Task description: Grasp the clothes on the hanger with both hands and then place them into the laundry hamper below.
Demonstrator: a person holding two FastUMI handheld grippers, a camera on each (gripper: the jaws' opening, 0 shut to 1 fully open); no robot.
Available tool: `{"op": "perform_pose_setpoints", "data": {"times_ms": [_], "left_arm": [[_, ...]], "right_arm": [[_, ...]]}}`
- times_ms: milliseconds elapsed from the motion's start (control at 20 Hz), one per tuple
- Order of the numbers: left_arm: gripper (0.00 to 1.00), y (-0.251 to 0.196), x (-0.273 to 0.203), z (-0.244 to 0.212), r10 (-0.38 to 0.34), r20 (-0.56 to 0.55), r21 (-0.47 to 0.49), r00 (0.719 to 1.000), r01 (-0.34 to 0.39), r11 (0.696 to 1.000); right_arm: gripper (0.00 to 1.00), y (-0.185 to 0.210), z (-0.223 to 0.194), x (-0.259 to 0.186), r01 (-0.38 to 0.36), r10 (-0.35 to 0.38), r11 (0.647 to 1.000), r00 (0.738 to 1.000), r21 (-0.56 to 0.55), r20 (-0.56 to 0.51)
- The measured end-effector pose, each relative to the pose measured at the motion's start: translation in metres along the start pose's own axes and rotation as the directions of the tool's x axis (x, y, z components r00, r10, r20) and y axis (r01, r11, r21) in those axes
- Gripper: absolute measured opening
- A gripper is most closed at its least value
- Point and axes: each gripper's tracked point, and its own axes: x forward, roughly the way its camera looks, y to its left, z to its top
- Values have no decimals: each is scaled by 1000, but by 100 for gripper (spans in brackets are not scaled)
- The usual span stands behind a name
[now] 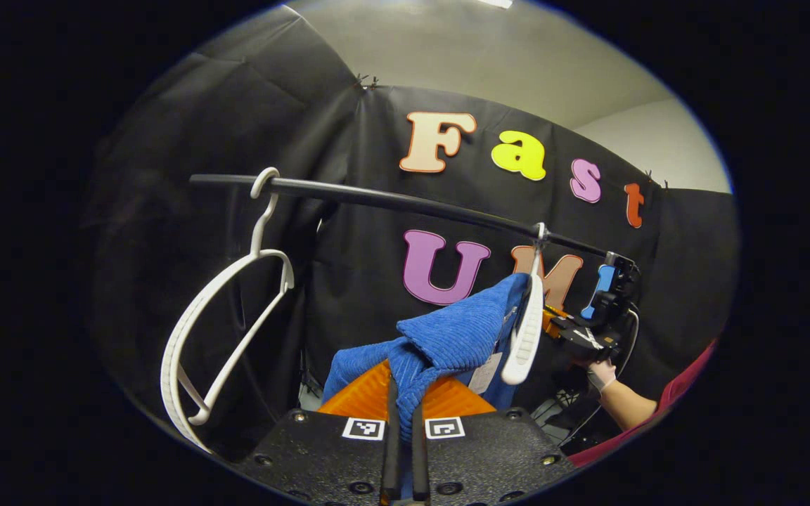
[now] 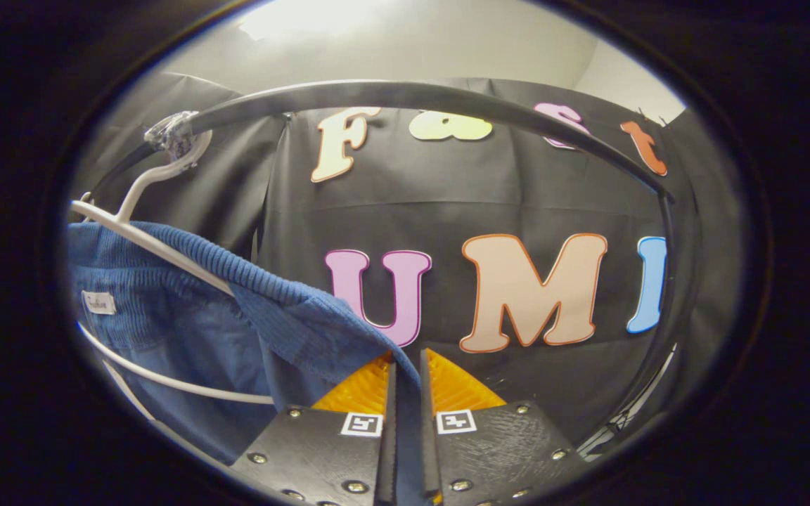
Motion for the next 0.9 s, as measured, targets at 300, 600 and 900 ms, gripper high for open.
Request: {"op": "perform_pose_setpoints", "data": {"times_ms": [300, 600, 900], "left_arm": [[7, 10, 25, -1, -10, 37, -18, 999, 11, 1000], [7, -2, 55, -6, -54, 71, -25, 996, 56, 998], [7, -4, 77, -24, -90, 63, -99, 994, 96, 990]], "right_arm": [[13, -12, -4, 16, 26, -26, 1000, 1000, 8, -6], [14, -37, -3, 27, 90, -90, 996, 996, 13, -5], [13, -57, -11, 30, 134, -134, 991, 991, -15, -16]]}}
